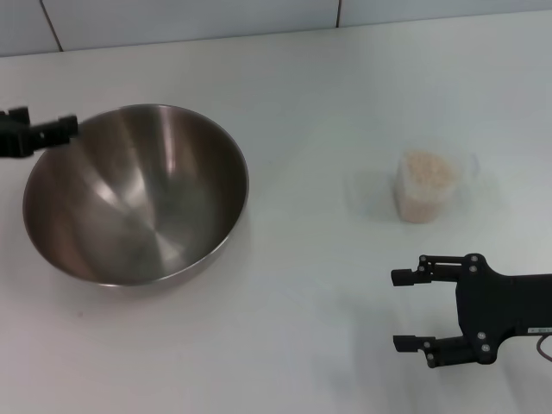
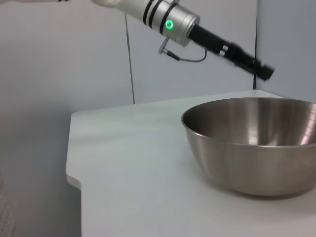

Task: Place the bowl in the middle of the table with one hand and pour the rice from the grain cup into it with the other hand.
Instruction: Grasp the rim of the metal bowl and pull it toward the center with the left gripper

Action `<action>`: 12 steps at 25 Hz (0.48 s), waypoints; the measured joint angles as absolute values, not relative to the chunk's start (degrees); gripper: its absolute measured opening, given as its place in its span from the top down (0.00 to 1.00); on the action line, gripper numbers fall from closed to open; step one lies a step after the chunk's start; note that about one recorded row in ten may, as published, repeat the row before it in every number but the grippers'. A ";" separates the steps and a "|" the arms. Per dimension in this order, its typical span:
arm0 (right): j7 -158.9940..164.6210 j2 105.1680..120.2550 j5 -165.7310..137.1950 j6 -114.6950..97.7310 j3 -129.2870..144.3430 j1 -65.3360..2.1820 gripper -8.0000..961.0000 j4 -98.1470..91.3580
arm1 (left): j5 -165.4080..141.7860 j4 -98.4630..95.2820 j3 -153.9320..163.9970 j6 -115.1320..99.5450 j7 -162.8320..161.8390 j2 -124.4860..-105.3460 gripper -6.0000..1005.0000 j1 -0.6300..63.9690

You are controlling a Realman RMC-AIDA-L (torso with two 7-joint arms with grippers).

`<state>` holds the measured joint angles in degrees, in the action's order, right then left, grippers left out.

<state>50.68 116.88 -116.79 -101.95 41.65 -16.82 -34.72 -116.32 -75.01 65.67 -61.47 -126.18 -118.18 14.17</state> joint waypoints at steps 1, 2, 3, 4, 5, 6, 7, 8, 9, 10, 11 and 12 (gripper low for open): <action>50.68 116.88 -116.79 -101.95 41.65 -16.84 0.21 -34.74 | -118.15 -74.57 65.62 -62.39 -127.03 -118.17 0.20 14.77; 50.69 116.88 -116.79 -101.94 41.66 -16.86 0.21 -34.76 | -119.00 -74.30 65.61 -62.89 -127.42 -118.14 0.20 15.04; 50.69 116.88 -116.79 -101.94 41.65 -16.89 0.21 -34.79 | -120.21 -73.87 65.57 -63.81 -127.72 -118.09 0.20 15.50; 50.69 116.88 -116.79 -101.93 41.66 -16.91 0.21 -34.79 | -120.99 -73.61 65.54 -64.20 -127.77 -118.08 0.20 15.71; 50.69 116.88 -116.79 -101.93 41.66 -16.96 0.21 -34.80 | -121.78 -73.36 65.51 -64.36 -127.81 -118.09 0.20 15.87; 50.69 116.88 -116.79 -101.92 41.66 -17.00 0.21 -34.81 | -122.47 -73.05 65.51 -64.36 -127.86 -118.08 0.21 15.97; 50.68 116.88 -116.79 -101.92 41.66 -17.04 0.21 -34.81 | -122.47 -73.05 65.51 -64.36 -127.86 -118.08 0.22 15.97; 50.68 116.88 -116.79 -101.92 41.67 -17.09 0.21 -34.81 | -123.86 -72.04 65.47 -64.29 -127.97 -118.08 0.23 16.41; 50.68 116.88 -116.79 -101.91 41.69 -17.13 0.21 -34.81 | -124.13 -71.69 65.46 -64.29 -128.02 -118.08 0.24 16.56; 50.68 116.88 -116.79 -101.89 41.71 -17.17 0.21 -34.81 | -124.48 -71.11 65.43 -64.31 -128.11 -118.09 0.25 16.82; 50.68 116.88 -116.79 -101.87 41.73 -17.18 0.21 -34.81 | -124.48 -71.11 65.43 -64.31 -128.11 -118.09 0.25 16.82; 50.68 116.88 -116.79 -101.85 41.73 -17.20 0.21 -34.81 | -124.79 -70.61 65.40 -64.36 -128.20 -118.10 0.26 17.04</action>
<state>50.68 116.88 -116.79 -101.85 41.73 -17.20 -34.81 -124.79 -70.61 65.40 -64.36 -128.20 -118.10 17.04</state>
